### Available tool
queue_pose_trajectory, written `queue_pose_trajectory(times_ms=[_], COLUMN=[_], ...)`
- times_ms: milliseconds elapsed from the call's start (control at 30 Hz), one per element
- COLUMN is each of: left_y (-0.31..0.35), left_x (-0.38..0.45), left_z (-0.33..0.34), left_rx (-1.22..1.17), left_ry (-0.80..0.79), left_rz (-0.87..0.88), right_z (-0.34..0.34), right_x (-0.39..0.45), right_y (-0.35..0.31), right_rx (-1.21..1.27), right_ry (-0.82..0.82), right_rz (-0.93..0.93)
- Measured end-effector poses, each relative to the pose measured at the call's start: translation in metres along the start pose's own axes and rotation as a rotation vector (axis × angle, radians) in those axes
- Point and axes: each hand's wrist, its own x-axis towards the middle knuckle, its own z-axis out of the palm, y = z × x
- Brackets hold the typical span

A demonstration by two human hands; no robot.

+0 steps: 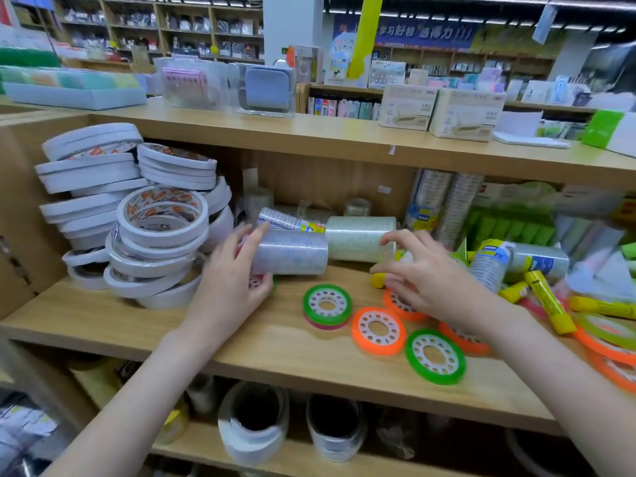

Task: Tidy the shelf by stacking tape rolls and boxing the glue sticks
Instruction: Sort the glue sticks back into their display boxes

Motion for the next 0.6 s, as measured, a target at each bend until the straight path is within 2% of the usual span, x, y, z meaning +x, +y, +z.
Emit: queue_pose_trajectory(times_ms=[100, 200, 333, 533, 600], left_y=[0.002, 0.005, 0.013, 0.004, -0.002], left_x=[-0.004, -0.012, -0.021, -0.014, -0.008], left_z=[-0.003, -0.007, -0.014, -0.007, -0.003], left_rx=[0.057, -0.087, -0.12, -0.021, -0.031], left_ry=[0.003, 0.016, 0.043, 0.073, 0.055], left_rz=[0.074, 0.1, 0.199, 0.196, 0.156], right_z=[0.009, 0.014, 0.014, -0.003, -0.005], right_x=[-0.003, -0.002, 0.001, 0.018, 0.029], right_y=[-0.006, -0.017, -0.022, -0.017, -0.006], right_rx=[-0.051, -0.112, -0.116, -0.076, -0.036], right_ry=[-0.08, -0.083, -0.179, 0.054, 0.028], right_rz=[0.057, 0.031, 0.102, 0.18, 0.248])
